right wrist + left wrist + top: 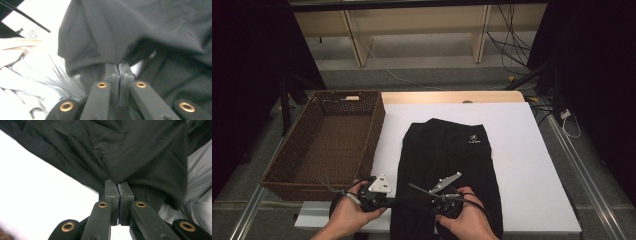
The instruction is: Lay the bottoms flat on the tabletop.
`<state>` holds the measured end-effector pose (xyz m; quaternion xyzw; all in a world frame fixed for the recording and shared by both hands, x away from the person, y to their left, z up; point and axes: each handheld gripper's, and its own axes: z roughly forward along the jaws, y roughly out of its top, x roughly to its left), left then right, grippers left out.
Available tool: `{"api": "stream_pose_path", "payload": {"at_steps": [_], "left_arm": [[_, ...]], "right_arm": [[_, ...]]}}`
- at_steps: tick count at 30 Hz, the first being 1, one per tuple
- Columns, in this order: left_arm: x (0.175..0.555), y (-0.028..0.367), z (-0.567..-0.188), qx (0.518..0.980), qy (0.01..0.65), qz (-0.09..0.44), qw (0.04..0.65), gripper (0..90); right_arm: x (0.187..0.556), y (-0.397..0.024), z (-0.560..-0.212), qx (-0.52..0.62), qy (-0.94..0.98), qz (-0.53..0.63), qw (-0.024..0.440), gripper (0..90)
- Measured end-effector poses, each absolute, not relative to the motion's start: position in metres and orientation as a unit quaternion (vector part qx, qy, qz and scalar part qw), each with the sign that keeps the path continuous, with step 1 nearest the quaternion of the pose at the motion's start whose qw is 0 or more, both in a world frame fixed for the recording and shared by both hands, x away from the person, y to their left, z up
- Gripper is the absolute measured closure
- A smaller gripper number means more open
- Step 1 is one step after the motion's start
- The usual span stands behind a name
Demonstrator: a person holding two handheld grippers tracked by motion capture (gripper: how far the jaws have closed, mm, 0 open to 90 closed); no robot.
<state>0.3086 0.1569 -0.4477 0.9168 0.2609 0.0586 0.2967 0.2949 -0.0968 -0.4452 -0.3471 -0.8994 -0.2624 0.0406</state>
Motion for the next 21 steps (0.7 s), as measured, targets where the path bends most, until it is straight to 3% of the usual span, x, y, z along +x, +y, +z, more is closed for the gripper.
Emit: {"api": "stream_pose_path", "payload": {"at_steps": [7, 11, 15, 18, 21], "left_arm": [[0.308, 0.166, -0.446, 0.917, 0.27, 0.066, 0.287, 88.0], [0.305, 0.167, -0.449, 0.925, 0.261, 0.063, 0.268, 86.6], [0.305, 0.166, -0.453, 0.922, 0.26, 0.074, 0.277, 71.1], [0.304, 0.16, -0.454, 0.922, 0.25, 0.077, 0.285, 67.6], [0.303, 0.151, -0.46, 0.926, 0.238, 0.067, 0.283, 67.5]], "right_arm": [[0.294, -0.101, -0.449, -0.345, -0.904, -0.234, 0.093, 88.3], [0.296, -0.102, -0.448, -0.348, -0.908, -0.216, 0.088, 86.4], [0.299, -0.106, -0.446, -0.361, -0.902, -0.223, 0.075, 76.2], [0.302, -0.107, -0.445, -0.358, -0.894, -0.262, 0.052, 66.6], [0.303, -0.102, -0.453, -0.356, -0.891, -0.278, 0.039, 62.8]]}}
